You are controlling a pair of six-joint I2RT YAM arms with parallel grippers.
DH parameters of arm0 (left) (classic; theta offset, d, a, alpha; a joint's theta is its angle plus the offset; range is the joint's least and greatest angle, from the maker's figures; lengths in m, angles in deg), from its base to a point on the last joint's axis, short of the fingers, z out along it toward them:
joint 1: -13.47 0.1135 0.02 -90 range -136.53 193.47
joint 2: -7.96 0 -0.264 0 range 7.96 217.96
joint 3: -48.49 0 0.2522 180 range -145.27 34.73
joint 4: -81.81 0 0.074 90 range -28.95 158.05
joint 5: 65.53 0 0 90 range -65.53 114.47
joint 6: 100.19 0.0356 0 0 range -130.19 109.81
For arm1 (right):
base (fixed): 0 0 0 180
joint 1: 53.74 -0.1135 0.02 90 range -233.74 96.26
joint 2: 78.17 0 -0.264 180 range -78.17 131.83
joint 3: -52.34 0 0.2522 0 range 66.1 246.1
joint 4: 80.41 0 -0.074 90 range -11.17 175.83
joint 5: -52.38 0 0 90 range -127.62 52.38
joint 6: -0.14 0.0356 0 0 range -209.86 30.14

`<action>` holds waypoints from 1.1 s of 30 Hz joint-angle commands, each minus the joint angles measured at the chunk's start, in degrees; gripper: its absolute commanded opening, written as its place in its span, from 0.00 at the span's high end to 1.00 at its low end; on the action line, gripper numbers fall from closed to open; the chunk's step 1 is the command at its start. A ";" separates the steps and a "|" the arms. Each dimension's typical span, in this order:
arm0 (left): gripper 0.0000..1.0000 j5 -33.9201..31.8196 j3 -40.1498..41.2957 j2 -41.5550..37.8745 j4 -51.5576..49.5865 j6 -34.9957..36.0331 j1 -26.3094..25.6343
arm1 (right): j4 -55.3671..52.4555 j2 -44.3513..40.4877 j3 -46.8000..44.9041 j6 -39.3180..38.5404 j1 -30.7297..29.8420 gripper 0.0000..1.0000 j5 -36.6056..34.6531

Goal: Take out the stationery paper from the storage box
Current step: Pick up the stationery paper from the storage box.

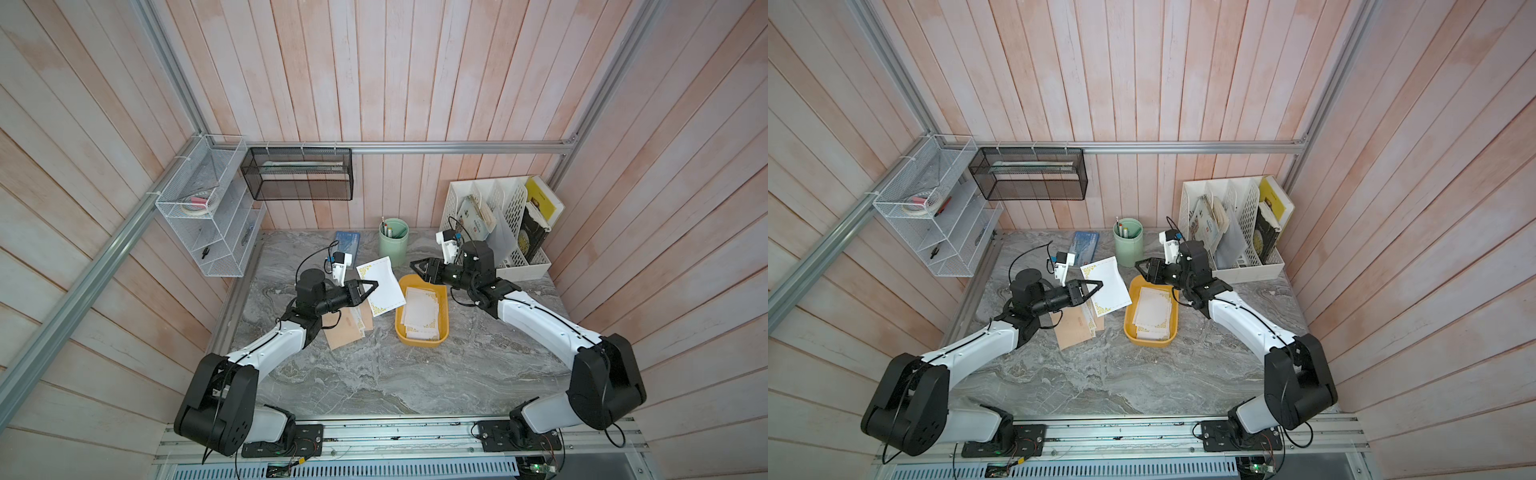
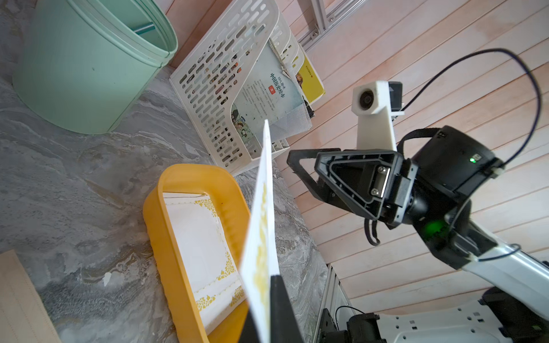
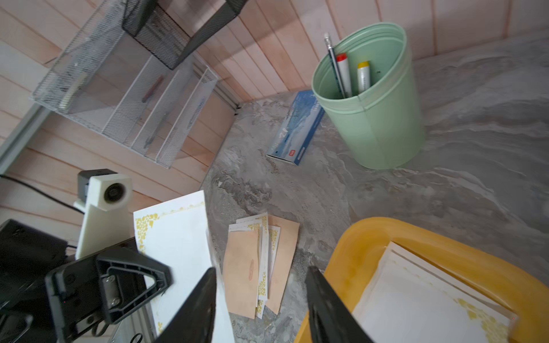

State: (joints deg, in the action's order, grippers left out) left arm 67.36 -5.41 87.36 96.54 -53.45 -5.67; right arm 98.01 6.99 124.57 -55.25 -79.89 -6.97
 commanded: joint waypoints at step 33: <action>1.00 4.18 -0.01 1.13 3.66 -0.70 0.24 | 19.06 10.19 2.50 5.39 -2.26 1.00 19.68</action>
State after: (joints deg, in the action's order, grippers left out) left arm 71.15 -5.41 88.41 100.41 -55.42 -5.69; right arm 118.91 19.19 126.87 -47.95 -82.69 13.69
